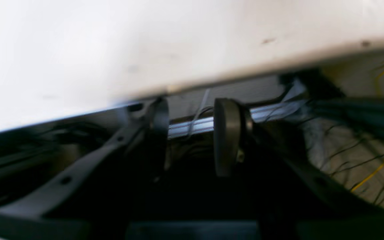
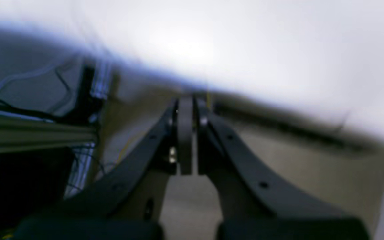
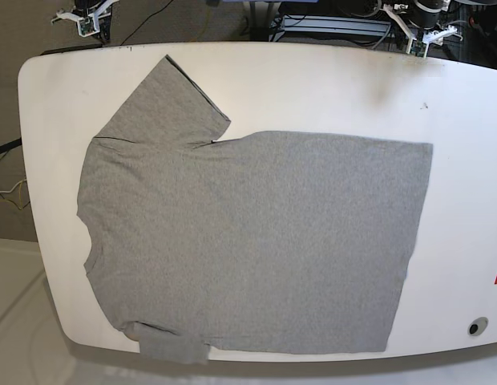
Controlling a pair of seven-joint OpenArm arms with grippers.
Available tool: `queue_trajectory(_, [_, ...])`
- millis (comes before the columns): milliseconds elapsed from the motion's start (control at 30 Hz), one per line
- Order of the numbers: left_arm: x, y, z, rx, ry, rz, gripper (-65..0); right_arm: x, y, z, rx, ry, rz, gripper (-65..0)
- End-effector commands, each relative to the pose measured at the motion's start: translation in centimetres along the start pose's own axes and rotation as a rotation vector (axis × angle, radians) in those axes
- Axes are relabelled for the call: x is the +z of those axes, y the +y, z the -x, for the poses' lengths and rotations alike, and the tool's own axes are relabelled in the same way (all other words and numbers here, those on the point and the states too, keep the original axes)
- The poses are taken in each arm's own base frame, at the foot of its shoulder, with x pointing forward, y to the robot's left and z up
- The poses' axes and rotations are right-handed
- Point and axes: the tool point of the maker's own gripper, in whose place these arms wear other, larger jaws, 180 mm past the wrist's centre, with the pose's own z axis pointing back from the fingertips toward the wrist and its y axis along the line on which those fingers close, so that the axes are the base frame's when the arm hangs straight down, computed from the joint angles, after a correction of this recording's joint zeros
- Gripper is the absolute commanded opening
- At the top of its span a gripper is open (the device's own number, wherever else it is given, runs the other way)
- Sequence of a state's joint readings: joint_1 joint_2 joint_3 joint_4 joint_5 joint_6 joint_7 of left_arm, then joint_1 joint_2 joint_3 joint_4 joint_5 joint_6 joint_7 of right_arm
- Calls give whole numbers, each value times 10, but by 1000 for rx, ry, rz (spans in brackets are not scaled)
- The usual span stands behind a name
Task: Fold the T-shirt properly
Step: 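Lower the right gripper onto the shirt's shoulder by the sleeve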
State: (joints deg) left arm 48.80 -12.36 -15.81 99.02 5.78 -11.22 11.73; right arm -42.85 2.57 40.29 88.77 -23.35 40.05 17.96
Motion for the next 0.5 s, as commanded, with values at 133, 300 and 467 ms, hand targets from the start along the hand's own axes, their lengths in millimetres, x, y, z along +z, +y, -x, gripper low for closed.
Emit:
queue_trajectory(133, [24,56,-78,-86,-226,-165,-424,11,27,-42,126,-82,-108,-541])
queue_trajectory(300, [28,89,-86,-89,-217,-260,-426,16,38,-49,163,-113,-139,-416])
queue_trajectory(467, [28,96,-88,-93,-220,-275,-428,15,42,-47,155,-117,-145,-418])
